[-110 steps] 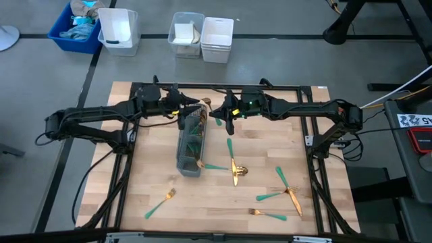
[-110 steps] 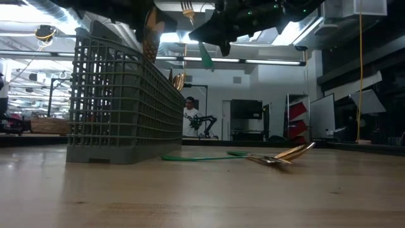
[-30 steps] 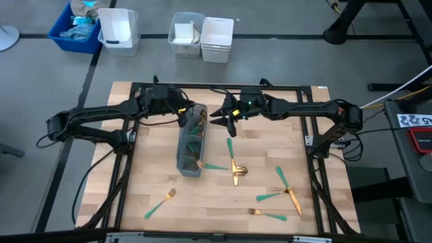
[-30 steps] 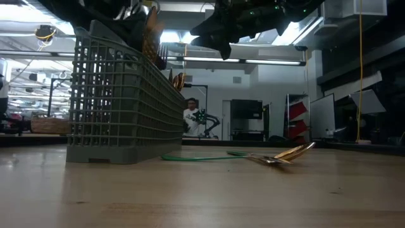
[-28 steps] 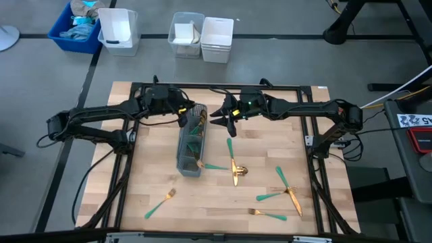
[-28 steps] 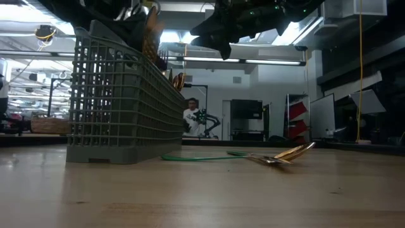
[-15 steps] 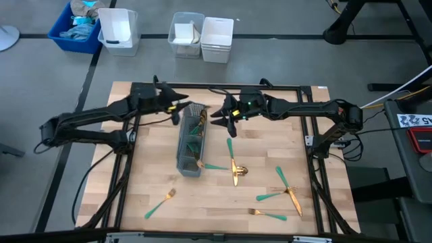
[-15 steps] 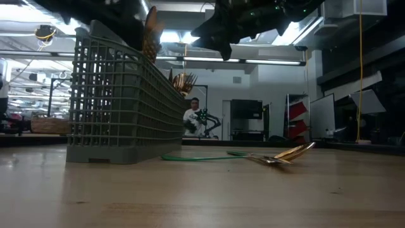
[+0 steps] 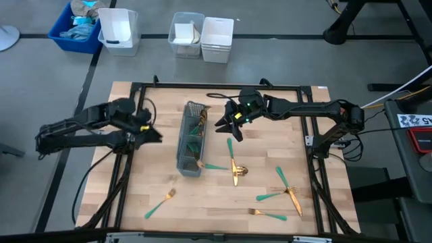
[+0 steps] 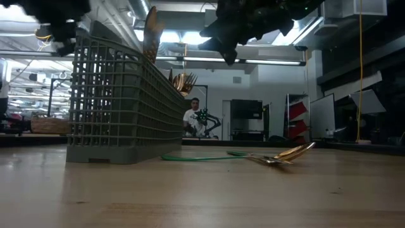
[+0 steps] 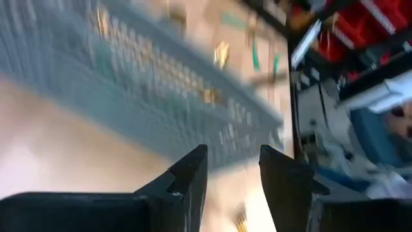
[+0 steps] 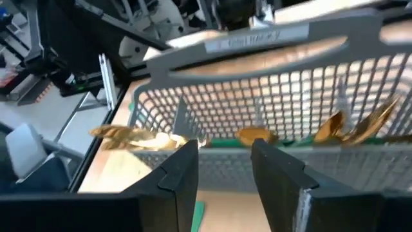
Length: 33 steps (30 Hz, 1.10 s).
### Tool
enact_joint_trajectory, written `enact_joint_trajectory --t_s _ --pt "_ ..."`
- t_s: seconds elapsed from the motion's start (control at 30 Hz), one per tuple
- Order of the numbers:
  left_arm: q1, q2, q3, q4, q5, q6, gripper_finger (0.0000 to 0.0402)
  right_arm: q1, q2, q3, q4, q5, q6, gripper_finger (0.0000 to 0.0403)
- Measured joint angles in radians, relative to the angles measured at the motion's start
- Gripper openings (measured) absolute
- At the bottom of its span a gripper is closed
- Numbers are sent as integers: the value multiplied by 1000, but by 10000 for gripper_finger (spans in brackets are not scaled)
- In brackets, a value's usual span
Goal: Sort silverware
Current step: Put the green fork into the gray silverware rack
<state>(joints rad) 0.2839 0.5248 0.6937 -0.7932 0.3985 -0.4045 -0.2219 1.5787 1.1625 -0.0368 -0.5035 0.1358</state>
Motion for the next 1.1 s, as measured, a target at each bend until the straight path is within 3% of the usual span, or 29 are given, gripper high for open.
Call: enact_joint_trajectory --t_s 0.17,0.4,0.67,0.93,1.1 --pt "-117 -7 -20 -64 -11 -119 131 53 0 0 -19 -4 1 145" --pt "-287 28 -174 133 -14 -253 131 177 0 0 -25 13 15 145" --pt "-502 132 -310 287 -39 -355 131 355 0 0 -132 283 112 145" --pt "-665 281 -330 431 -245 -368 131 516 0 0 -154 540 204 145" --pt "-740 400 -330 572 -297 -312 131 591 0 0 -153 661 307 145"
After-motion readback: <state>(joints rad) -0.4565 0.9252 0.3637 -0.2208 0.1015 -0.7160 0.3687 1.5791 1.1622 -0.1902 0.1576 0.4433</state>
